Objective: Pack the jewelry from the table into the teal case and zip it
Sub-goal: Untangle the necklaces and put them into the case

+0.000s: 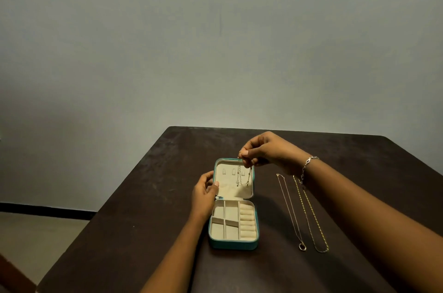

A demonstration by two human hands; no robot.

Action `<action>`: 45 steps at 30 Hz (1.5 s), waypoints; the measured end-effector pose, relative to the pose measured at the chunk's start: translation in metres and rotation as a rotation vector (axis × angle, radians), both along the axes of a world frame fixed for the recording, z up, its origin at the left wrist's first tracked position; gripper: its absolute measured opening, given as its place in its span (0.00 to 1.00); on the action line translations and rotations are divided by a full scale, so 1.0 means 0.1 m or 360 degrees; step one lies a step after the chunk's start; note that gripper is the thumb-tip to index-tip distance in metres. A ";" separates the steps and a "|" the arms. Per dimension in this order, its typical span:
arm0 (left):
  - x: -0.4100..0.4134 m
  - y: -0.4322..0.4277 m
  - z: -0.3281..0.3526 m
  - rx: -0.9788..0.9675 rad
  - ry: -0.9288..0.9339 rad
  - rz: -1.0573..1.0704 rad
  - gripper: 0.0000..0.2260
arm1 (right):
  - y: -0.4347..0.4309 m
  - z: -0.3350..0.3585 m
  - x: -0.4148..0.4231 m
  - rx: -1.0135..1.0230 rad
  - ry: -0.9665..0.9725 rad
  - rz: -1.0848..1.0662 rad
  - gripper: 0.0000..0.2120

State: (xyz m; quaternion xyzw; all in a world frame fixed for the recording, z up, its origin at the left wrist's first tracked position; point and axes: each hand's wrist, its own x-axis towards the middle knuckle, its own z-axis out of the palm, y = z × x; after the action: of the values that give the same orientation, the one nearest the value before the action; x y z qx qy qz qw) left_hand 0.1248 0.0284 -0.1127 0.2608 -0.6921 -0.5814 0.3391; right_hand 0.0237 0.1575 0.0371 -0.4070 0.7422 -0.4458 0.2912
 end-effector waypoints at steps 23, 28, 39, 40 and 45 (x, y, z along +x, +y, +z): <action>0.01 0.01 -0.04 0.0010 0.0165 -0.0005 0.11 | -0.50 -0.48 -0.01 0.0041 0.0843 0.0052 0.07; 0.02 0.00 -0.05 0.0018 0.0185 -0.0011 0.11 | -0.53 -0.58 -0.03 0.0023 0.1231 0.0011 0.09; 0.01 0.00 -0.07 0.0031 0.0222 -0.0039 0.12 | -0.60 -0.79 -0.12 -0.0092 0.1799 -0.0005 0.13; 0.02 0.00 -0.07 0.0029 0.0227 -0.0040 0.12 | -0.61 -0.80 -0.12 -0.0091 0.1818 -0.0028 0.12; 0.03 0.00 -0.06 0.0030 0.0224 -0.0059 0.12 | -0.62 -0.79 -0.07 -0.0107 0.1977 0.0023 0.11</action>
State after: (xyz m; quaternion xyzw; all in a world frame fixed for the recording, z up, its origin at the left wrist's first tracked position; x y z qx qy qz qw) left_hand 0.1280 0.0284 -0.1184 0.2097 -0.6657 -0.6110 0.3737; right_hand 0.0164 0.0952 -0.0419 -0.6043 0.7558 -0.1469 -0.2048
